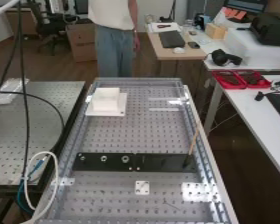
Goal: Grab the bearing and place it in the white container
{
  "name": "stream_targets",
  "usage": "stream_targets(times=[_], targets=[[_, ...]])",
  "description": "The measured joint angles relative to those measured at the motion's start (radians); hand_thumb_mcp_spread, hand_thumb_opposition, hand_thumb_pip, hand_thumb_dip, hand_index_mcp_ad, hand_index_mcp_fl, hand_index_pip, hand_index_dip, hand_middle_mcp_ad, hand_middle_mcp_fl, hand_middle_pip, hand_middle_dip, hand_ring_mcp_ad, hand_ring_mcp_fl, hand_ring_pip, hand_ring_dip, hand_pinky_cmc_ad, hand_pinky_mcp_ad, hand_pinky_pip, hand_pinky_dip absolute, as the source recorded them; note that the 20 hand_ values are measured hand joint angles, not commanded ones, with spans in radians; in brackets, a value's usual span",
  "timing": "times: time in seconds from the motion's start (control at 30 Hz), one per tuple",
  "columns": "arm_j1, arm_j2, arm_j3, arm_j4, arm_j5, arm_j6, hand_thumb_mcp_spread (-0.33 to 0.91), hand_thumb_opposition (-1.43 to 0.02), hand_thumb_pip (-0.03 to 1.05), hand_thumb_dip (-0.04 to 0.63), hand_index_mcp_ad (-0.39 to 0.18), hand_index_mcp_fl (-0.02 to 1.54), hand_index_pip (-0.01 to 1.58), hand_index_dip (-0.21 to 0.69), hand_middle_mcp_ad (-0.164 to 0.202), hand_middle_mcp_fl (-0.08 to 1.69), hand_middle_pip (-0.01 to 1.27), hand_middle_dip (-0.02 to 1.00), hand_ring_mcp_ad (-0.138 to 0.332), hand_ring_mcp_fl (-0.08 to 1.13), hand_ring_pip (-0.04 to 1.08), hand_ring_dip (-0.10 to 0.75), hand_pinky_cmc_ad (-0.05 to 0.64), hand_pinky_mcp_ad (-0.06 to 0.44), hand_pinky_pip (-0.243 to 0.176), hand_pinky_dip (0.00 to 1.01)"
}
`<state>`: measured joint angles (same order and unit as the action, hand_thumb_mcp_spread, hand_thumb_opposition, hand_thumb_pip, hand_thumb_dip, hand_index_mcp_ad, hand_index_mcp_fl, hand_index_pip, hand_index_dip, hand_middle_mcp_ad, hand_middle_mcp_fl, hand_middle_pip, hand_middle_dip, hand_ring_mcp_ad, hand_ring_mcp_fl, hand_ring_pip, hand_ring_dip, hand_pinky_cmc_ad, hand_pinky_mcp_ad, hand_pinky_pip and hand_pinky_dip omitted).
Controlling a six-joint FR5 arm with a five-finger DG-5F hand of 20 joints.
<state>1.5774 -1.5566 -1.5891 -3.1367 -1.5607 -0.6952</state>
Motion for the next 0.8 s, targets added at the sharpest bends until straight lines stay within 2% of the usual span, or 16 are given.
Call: stream_targets(times=[0.07,0.1,0.2,0.27,0.33,0.37,0.4,0.43,0.53,0.57,0.6,0.63,0.7,0.8], targets=[[0.0,0.001,0.0,0.0,0.001,0.001,-0.01,-0.01,-0.02,0.014,-0.01,-0.01,0.02,-0.01,0.068,-0.01,0.02,0.05,0.052,-0.01,0.03,0.017,0.024,0.003,-0.012,0.02],[0.0,0.002,-0.001,0.0,0.001,0.001,-0.01,-0.01,-0.02,0.014,0.005,-0.01,0.02,-0.01,0.061,-0.01,0.02,0.05,0.031,-0.01,0.03,0.017,-0.005,-0.01,-0.012,0.02],[0.001,0.003,-0.002,0.0,0.001,0.0,0.02,-0.02,0.0,0.012,0.01,-0.01,0.02,-0.01,0.054,-0.01,0.02,0.05,0.033,-0.02,0.03,0.017,0.0,-0.012,-0.012,0.02],[0.002,0.004,-0.004,0.002,0.001,0.0,0.09,-0.18,0.07,0.016,0.007,0.0,0.04,-0.009,0.052,-0.01,0.06,0.04,0.024,-0.02,0.02,0.017,-0.005,-0.01,-0.012,0.02],[0.002,0.005,-0.006,0.003,0.001,0.002,0.16,-0.34,0.1,0.012,0.01,-0.01,0.06,0.017,0.054,-0.02,0.1,0.05,0.059,-0.03,0.06,0.017,0.042,0.002,-0.016,0.05],[0.002,0.006,-0.008,0.004,0.001,0.003,0.15,-0.39,0.1,0.014,0.012,-0.01,0.05,0.017,0.054,-0.01,0.1,0.05,0.077,-0.03,0.06,0.017,0.061,0.016,-0.024,0.05],[0.002,0.006,-0.009,0.004,0.001,0.004,0.17,-0.44,0.1,0.016,0.012,-0.01,0.05,0.017,0.051,-0.01,0.1,0.04,0.087,-0.03,0.06,0.017,0.105,0.054,-0.04,0.07],[0.002,0.006,-0.009,0.005,0.001,0.004,0.17,-0.49,0.1,0.016,0.014,-0.01,0.06,0.014,0.051,-0.01,0.11,0.04,0.108,-0.03,0.08,0.019,0.127,0.068,-0.058,0.07],[0.002,0.008,-0.012,0.007,0.001,0.005,0.18,-0.57,0.1,0.016,0.026,-0.01,0.07,0.024,0.063,-0.02,0.13,0.05,0.154,-0.02,0.09,0.019,0.195,0.106,-0.063,0.09],[0.001,0.009,-0.014,0.009,0.002,0.006,0.19,-0.59,0.1,0.012,0.03,-0.01,0.08,0.028,0.07,-0.01,0.14,0.05,0.15,-0.01,0.09,0.019,0.194,0.119,-0.066,0.1],[0.001,0.01,-0.015,0.01,0.002,0.007,0.2,-0.6,0.1,0.016,0.037,0.0,0.09,0.037,0.075,-0.01,0.14,0.05,0.169,-0.01,0.09,0.019,0.211,0.12,-0.075,0.11],[0.001,0.01,-0.016,0.01,0.002,0.007,0.2,-0.6,0.1,0.016,0.037,0.0,0.09,0.037,0.072,-0.01,0.14,0.05,0.169,-0.01,0.09,0.019,0.234,0.134,-0.073,0.11],[0.001,0.011,-0.019,0.012,0.002,0.006,0.2,-0.62,0.1,0.016,0.038,0.0,0.09,0.038,0.075,-0.01,0.14,0.06,0.185,0.0,0.09,0.019,0.251,0.15,-0.089,0.12],[0.0,0.014,-0.029,0.022,0.007,0.006,0.2,-0.63,0.1,0.016,0.052,0.0,0.08,0.037,0.086,-0.01,0.14,0.06,0.185,0.0,0.1,0.019,0.25,0.152,-0.089,0.12]])
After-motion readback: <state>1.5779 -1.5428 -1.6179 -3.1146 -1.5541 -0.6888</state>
